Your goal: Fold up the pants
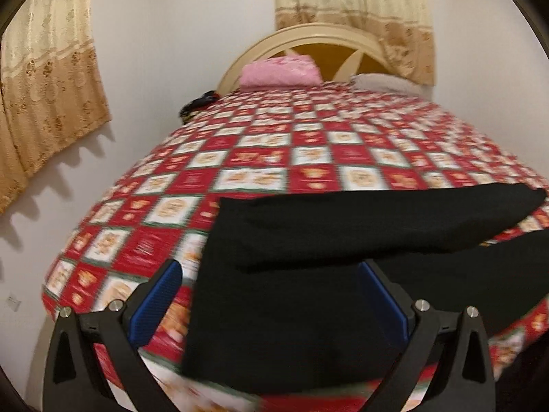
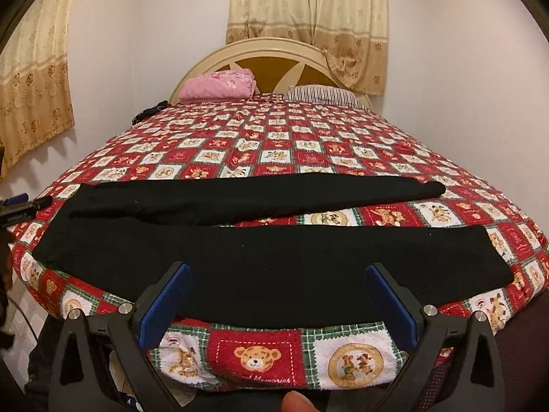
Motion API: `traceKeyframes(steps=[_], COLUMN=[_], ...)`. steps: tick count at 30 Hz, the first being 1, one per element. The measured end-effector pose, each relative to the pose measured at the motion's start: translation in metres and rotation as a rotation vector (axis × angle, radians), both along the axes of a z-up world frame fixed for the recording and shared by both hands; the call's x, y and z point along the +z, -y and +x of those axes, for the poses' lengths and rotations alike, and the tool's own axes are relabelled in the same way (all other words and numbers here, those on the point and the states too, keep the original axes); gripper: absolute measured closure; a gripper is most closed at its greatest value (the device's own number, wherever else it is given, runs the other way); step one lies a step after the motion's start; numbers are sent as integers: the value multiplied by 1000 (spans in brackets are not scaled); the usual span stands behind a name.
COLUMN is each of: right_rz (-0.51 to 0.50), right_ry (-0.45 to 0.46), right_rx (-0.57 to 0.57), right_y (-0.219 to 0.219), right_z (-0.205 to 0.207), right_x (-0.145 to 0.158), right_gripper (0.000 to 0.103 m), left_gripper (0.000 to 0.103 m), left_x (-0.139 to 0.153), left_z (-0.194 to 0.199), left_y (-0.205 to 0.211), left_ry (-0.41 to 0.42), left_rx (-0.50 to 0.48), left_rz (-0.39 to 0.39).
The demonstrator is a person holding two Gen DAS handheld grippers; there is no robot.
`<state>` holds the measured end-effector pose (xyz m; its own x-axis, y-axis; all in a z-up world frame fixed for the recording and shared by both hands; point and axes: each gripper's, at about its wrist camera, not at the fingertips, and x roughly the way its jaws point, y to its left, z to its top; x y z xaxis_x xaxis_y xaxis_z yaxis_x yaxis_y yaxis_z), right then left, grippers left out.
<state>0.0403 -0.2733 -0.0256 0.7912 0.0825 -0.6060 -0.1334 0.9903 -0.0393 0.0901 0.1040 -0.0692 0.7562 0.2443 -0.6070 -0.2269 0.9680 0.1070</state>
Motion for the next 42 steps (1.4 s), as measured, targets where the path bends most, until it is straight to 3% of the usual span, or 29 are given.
traceKeyframes(steps=[8,12,14,22,24,27,29,33,37,42], right_rz=[-17,-20,-20,-27,-26,-15,-17,-31,-61,-48], right_ry=[-13,-36,-50,-75,-80,-89,-89,-110,-112,-129], right_rx=[-12,-38,-56,-135,-142,-165,-183,-247,-315,-362], right_y=[16,36,47,91,98,115,127,164,201,244], right_z=[34,59,72,104,110,122,132,164,195,237], right_x=[-4,-5,-4,3,3,1,0,1,6,8], right_gripper=[1,2,8,12,12,12,20,27,34,34], left_gripper=[0,23,28,32,46,53,58,81,86,86], left_x=[-25,-41,-50,-63,-68,-75,-74,-70,-67,-70], left_z=[65,93,108,147,153,158,159,160,161,165], left_y=[-75,-86,-86,-102,-105,-105,-105,-107,-103,-103], left_ry=[-80,-133,-164,-218,-237,-266,-258,-251,-246,-251], left_rx=[27,-18,-41,-74,-89,-111,-125,-170,-196,-201], left_rz=[-23,-87,-125,-187,-200,-218,-220,-242,-223,-212])
